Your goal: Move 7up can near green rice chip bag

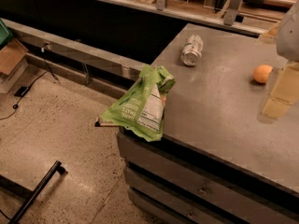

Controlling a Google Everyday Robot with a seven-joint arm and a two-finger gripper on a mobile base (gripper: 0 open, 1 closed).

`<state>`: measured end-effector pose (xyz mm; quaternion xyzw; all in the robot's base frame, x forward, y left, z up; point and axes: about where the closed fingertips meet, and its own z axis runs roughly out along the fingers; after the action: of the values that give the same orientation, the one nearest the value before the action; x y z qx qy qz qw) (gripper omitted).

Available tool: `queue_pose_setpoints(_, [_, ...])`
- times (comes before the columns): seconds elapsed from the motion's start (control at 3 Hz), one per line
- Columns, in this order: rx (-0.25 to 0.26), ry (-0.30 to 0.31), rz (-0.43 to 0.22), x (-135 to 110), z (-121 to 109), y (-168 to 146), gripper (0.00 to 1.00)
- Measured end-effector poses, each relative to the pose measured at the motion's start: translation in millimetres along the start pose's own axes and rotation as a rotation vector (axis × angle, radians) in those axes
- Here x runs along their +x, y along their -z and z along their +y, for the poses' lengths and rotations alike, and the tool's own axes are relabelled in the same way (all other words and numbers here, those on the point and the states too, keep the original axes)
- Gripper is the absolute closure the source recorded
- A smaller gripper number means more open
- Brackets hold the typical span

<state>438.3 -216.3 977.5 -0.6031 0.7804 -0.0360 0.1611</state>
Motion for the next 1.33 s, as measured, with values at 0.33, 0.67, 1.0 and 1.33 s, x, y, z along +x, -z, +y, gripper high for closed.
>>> queue_pose_setpoints(0.33, [0.000, 0.000, 0.000, 0.0, 0.0, 0.0, 0.00])
queue_pose_setpoints(0.67, [0.026, -0.003, -0.042, -11.8, -22.4, -6.7, 0.00])
queue_pose_setpoints(1.0, [0.063, -0.033, -0.160, -45.7, -72.2, -17.3, 0.00])
queue_pose_setpoints(1.33, [0.061, -0.096, -0.263, -70.0, -99.4, -22.1, 0.00])
